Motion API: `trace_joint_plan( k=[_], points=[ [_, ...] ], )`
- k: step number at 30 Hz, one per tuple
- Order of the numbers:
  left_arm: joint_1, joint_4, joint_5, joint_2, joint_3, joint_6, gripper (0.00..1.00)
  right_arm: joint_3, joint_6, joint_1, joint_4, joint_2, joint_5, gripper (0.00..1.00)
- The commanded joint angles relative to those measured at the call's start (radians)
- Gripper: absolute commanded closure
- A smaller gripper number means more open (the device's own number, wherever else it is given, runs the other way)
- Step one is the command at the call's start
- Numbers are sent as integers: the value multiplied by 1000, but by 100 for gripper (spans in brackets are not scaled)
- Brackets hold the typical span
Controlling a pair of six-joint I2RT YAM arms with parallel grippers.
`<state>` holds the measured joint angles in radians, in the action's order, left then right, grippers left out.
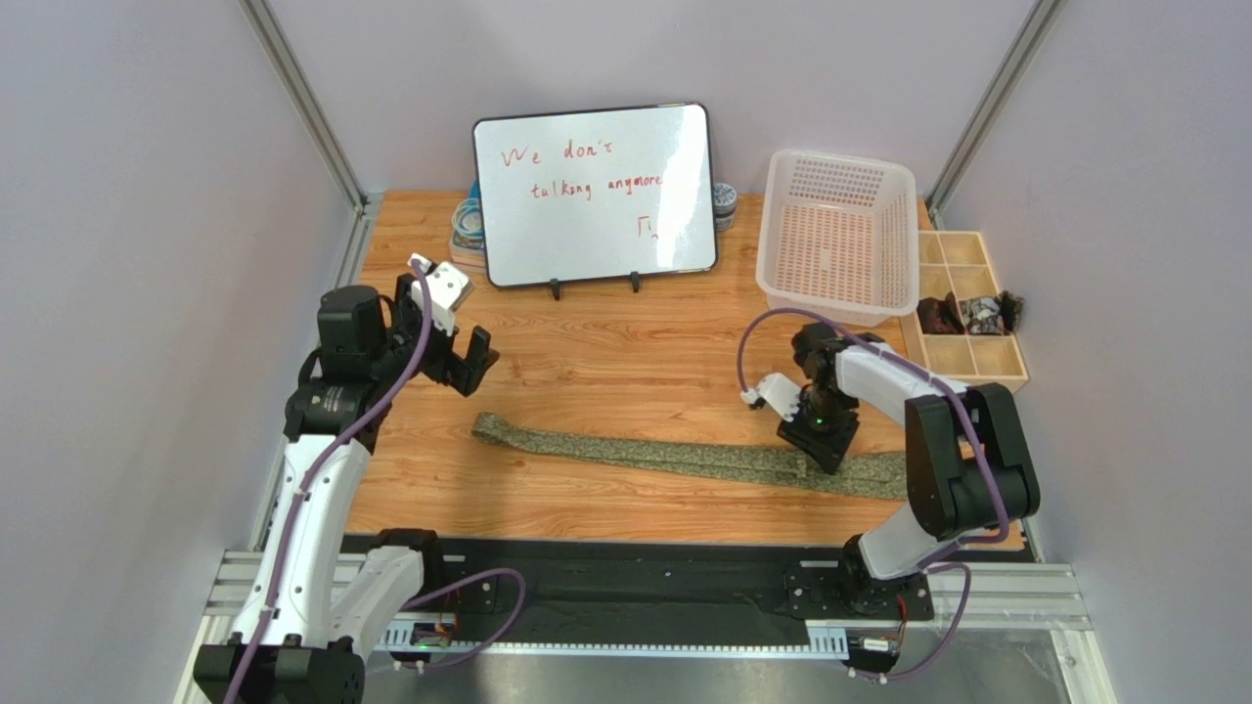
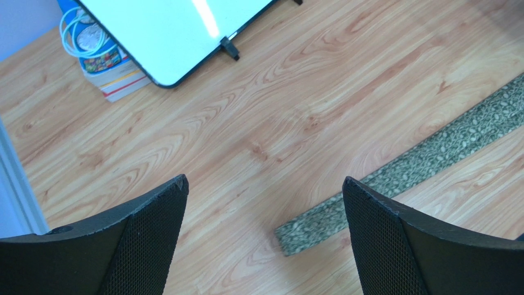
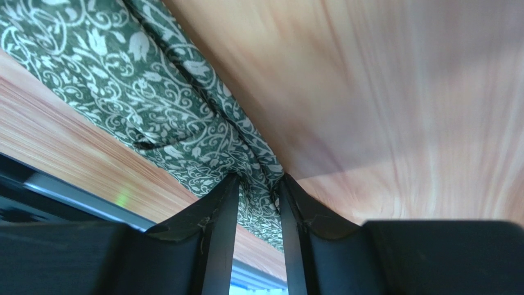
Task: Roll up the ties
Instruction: Flatten out the tie at the center of the board.
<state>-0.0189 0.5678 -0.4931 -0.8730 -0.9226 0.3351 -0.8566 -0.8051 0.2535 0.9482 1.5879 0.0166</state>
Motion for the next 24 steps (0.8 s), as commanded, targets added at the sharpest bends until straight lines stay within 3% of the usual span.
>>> trace_joint_plan(
  k=[1, 3, 4, 6, 9, 11, 13, 16, 20, 24],
  points=[
    [4, -48, -113, -39, 4, -38, 1, 96, -216, -172, -121, -3, -135, 66],
    [5, 22, -131, -64, -24, 8, 1, 113, -325, -279, -163, -6, -170, 66],
    [5, 71, -221, -92, -38, 156, 1, 111, -362, -310, -179, 0, -182, 66],
    [-1, 170, -291, -110, -52, 299, 0, 68, -405, -374, -210, 27, -199, 66],
    [-47, 203, -240, -126, -10, 453, 1, -42, -373, -395, -156, 78, -175, 63],
    [-150, 216, -158, -133, 34, 600, 1, -93, -333, -393, -93, 72, -130, 52],
    [-246, 192, -84, -158, 62, 654, 7, -148, -290, -382, 3, 49, -61, 37],
    [-305, 132, -45, -226, 73, 654, 18, -195, -250, -355, 113, -21, 46, 26],
    [-361, 104, -32, -358, 24, 640, 37, -225, -139, -295, 168, -97, 137, 23],
    [-392, 72, 19, -478, 30, 721, 42, -300, -17, -258, 182, -127, 256, 23]
  ],
)
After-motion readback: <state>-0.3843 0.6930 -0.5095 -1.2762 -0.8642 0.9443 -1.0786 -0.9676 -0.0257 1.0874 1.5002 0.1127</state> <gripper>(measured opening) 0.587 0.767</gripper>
